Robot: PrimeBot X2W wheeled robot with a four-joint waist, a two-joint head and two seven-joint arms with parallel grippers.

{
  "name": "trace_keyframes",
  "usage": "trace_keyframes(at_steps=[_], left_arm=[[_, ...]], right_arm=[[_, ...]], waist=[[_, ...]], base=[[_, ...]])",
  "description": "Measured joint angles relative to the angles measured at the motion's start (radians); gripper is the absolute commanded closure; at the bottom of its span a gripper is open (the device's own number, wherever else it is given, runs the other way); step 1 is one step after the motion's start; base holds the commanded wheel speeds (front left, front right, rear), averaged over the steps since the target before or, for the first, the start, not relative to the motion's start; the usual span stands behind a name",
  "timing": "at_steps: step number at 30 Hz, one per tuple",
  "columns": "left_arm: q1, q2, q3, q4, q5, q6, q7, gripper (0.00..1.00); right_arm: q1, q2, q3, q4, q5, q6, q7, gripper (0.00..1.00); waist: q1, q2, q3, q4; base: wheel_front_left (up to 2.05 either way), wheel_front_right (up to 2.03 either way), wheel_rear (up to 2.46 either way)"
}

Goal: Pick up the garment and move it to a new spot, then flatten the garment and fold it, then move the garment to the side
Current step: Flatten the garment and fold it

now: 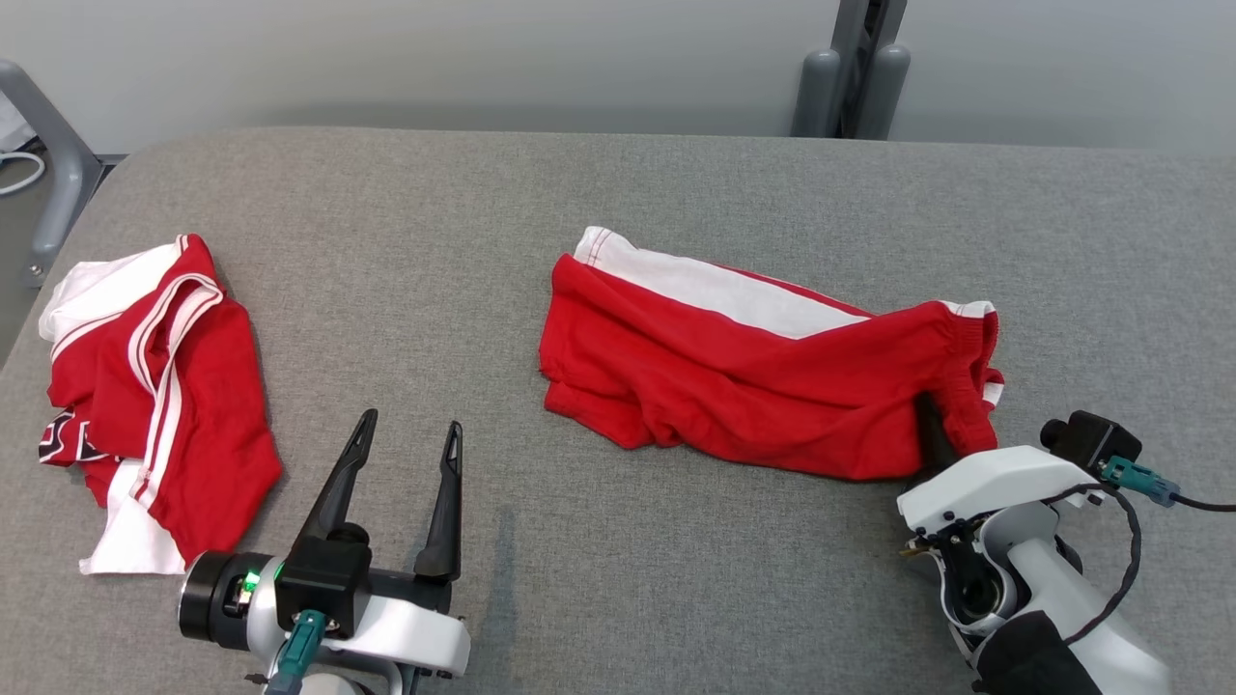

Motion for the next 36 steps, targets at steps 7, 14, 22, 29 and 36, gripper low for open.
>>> trace_keyframes(at_steps=[7,14,22,29,36], left_arm=[[-0.005,0.0,0.002,0.003,0.004,-0.01,0.0,0.0],[-0.018,-0.004,-0.008,0.018,0.01,-0.017,0.0,0.0],[-0.02,-0.008,-0.012,0.025,0.01,-0.017,0.0,0.0],[-0.028,-0.015,-0.014,0.028,0.01,-0.017,0.0,0.0],[-0.033,-0.018,-0.012,0.038,0.009,-0.017,0.0,0.0]], right_arm=[[-0.018,-0.02,-0.002,0.018,-0.035,0.001,-0.005,1.0],[-0.042,-0.118,-0.015,0.031,-0.086,0.001,-0.006,1.0],[-0.109,-0.242,-0.002,0.094,-0.128,0.001,-0.006,1.0],[-0.158,-0.274,0.04,0.14,-0.171,0.001,-0.006,1.0],[-0.179,-0.257,0.072,0.086,-0.177,0.001,-0.007,1.0]], waist=[[0.0,0.0,0.011,0.001],[0.0,0.0,0.023,0.022],[0.0,0.0,0.031,0.049],[0.0,0.0,0.037,0.055],[0.0,0.0,0.016,0.048]], base=[[0.0,0.0,0.0],[0.0,0.0,0.0],[0.0,0.0,0.0],[0.0,0.0,0.0],[0.0,0.0,0.0]])
